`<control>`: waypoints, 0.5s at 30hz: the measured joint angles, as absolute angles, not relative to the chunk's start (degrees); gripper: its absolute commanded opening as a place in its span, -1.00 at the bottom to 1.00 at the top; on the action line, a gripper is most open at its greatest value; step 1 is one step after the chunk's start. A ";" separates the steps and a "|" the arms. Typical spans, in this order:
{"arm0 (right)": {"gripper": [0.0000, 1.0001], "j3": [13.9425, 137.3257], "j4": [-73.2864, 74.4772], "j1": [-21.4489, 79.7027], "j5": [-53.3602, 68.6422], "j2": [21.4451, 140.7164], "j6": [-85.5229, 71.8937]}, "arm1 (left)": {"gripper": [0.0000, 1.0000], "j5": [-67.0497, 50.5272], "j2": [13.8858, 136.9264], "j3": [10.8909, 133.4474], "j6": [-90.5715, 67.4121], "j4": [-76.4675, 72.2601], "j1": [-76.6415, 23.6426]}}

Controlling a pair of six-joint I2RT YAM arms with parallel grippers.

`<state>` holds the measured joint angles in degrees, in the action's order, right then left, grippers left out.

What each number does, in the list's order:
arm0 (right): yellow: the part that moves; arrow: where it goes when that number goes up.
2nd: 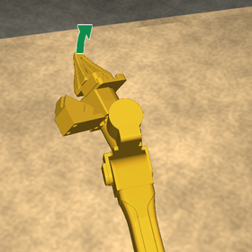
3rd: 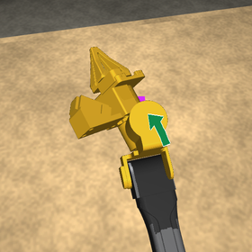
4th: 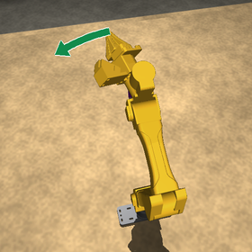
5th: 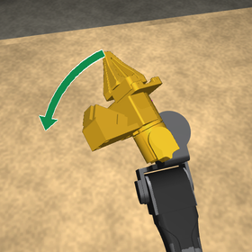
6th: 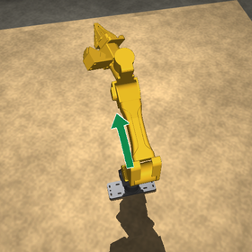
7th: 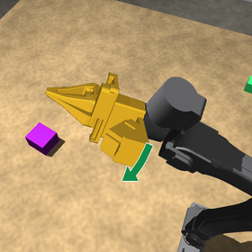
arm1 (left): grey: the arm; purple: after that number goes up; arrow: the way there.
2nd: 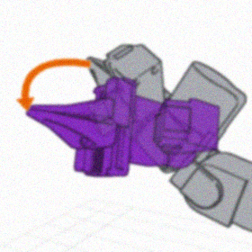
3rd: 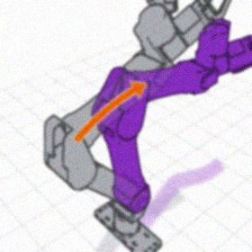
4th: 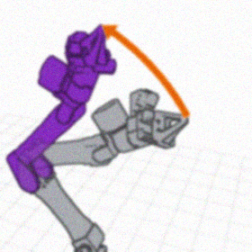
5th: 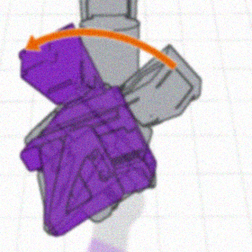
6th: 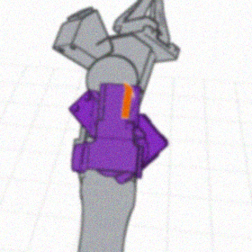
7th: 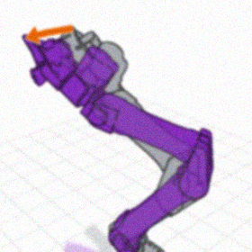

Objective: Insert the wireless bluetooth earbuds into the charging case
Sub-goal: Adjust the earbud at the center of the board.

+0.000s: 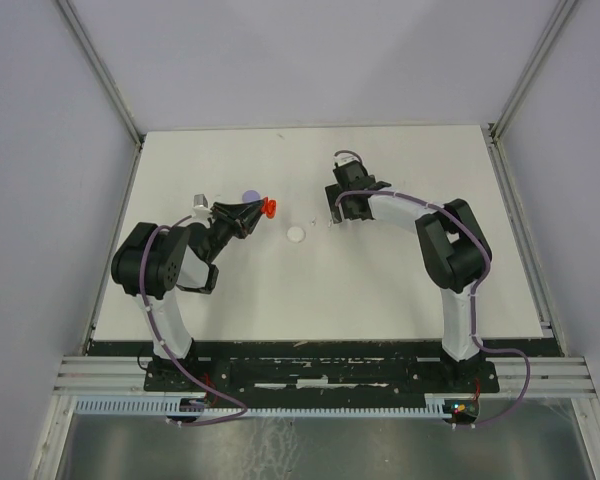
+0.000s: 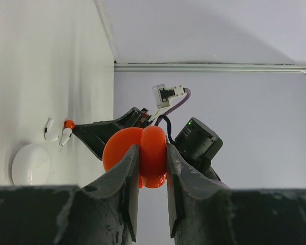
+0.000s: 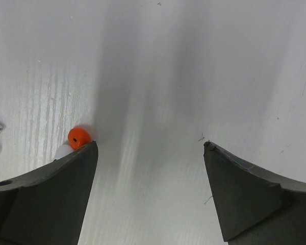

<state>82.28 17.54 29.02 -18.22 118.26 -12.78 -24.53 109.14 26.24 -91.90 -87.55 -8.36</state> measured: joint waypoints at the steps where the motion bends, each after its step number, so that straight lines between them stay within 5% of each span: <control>1: 0.86 82.28 17.54 29.02 -18.37 118.26 -12.78 | -0.94 -24.53 109.14 26.24 -91.90 -87.57 -8.36; 15: 0.86 78.41 17.17 29.45 -18.50 113.91 -12.75 | -0.94 -24.56 109.14 26.24 -91.90 -87.57 -8.36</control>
